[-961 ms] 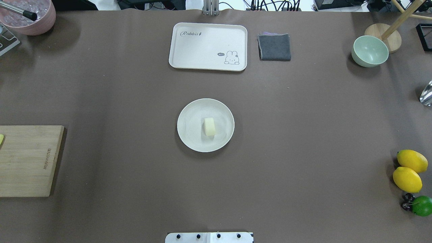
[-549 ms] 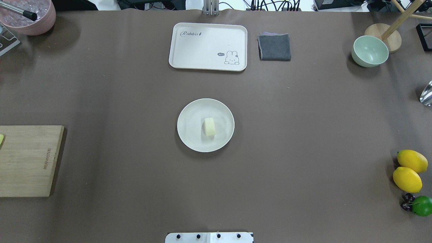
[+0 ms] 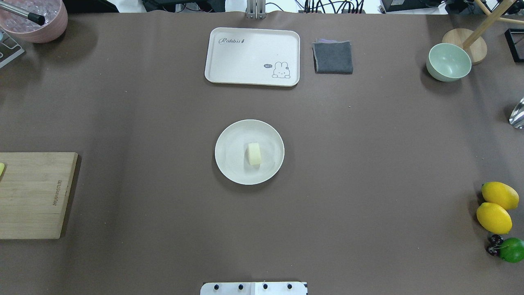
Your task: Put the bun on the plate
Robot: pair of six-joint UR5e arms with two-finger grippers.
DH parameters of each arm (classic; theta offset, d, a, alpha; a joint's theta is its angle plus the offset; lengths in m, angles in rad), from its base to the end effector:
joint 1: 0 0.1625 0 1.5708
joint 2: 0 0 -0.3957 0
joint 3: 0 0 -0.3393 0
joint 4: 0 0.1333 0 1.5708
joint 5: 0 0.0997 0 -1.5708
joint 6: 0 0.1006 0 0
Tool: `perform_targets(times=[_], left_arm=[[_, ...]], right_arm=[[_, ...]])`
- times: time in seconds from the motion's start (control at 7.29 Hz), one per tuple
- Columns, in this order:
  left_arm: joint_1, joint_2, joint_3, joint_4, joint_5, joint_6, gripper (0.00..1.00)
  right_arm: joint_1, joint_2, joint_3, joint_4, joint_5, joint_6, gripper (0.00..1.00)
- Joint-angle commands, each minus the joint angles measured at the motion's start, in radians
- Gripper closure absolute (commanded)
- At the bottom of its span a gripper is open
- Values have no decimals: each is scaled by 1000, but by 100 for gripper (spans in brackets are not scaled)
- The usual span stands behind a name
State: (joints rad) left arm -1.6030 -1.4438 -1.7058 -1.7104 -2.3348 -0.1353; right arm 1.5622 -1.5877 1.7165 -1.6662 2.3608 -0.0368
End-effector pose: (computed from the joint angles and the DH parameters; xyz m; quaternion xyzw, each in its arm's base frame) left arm -0.0765 -0.3962 0.6095 0.0492 0.3748 -0.0500 0.9245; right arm 0.0581 -0.4323 0.5820 0.0208 -0.3845 -0.0274 0.9225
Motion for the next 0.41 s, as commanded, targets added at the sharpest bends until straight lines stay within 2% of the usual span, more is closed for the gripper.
perform_targets(times=[0.0, 0.27], left_arm=[[0, -4, 0, 0, 0, -1, 2], [0, -7, 0, 0, 2, -3, 2]], right_arm=[[-1, 0, 0, -1, 0, 0, 0], [-1, 0, -1, -1, 0, 0, 0]])
